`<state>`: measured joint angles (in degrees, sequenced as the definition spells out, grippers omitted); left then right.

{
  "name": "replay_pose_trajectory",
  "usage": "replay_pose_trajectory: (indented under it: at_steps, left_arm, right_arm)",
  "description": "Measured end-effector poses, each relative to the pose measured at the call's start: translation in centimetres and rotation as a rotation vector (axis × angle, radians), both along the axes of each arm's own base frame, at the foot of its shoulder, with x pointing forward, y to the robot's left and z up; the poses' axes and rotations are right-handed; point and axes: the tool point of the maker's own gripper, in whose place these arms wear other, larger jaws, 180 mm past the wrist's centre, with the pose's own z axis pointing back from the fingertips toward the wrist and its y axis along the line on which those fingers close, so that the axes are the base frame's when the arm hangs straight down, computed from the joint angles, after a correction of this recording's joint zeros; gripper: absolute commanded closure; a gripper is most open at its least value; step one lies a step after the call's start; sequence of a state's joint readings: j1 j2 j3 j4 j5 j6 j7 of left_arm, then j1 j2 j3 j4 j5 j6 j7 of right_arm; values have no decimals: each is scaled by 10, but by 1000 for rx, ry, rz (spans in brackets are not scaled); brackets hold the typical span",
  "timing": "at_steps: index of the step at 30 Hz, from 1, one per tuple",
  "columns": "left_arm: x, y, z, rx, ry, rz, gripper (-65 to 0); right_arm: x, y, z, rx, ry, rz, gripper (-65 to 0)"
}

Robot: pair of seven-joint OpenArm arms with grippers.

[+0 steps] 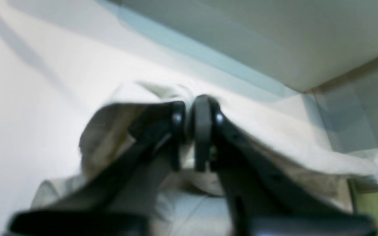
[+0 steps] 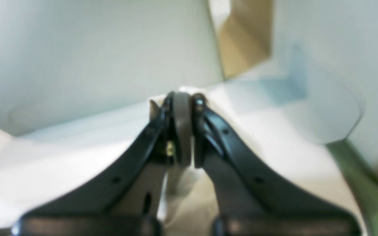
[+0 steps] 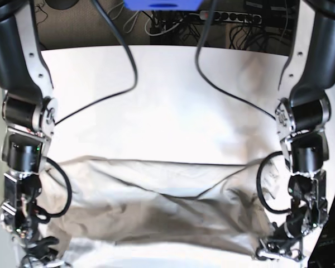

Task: Layout the t-shirt on the table in an organized manner, then fold the t-shirt properly
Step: 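Lower the stretched shirt onto the table with both grippers, then open both grippers and raise them away from the shirt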

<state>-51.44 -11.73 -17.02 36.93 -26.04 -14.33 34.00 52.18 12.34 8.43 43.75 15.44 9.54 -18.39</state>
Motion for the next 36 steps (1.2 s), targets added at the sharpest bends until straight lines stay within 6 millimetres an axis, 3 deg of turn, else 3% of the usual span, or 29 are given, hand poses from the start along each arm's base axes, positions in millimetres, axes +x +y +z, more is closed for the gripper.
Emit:
replay_pose_trajectory:
  at_steps: [4,6,10,14,17,22,26,31,36]
  left_arm:
    - [-1,6,-15,-13,4,41,-290]
    - [1,9,-13,-14,-14,55,-330]
    - [-4,11,-22,-20,-4,53,-335]
    - [-19,10,-53,-14,80,35,-336]
    - [-34,7,-71,-1,150,0,-337]
    - [-69,33,-89,89,157,21,-338]
    - [-99,30,-94,161,119,-18,-338]
    - [-144,61,-122,246,180,20,-338]
    - [-169,59,-148,255,240,-8,-338]
  right_arm:
    - [-2,15,-32,-5,87,36,-10]
    - [-2,13,-36,-2,94,31,-66]
    - [-8,8,-53,-14,124,24,-237]
    - [-26,14,-94,-28,205,43,-354]
    - [-37,14,-100,-48,199,47,-371]
    - [-62,-9,-97,-118,149,18,-371]
    - [-92,1,-101,-154,116,54,-371]
    - [-139,-40,-126,-168,163,-45,-372]
    - [-154,-42,-139,-145,179,-56,-373]
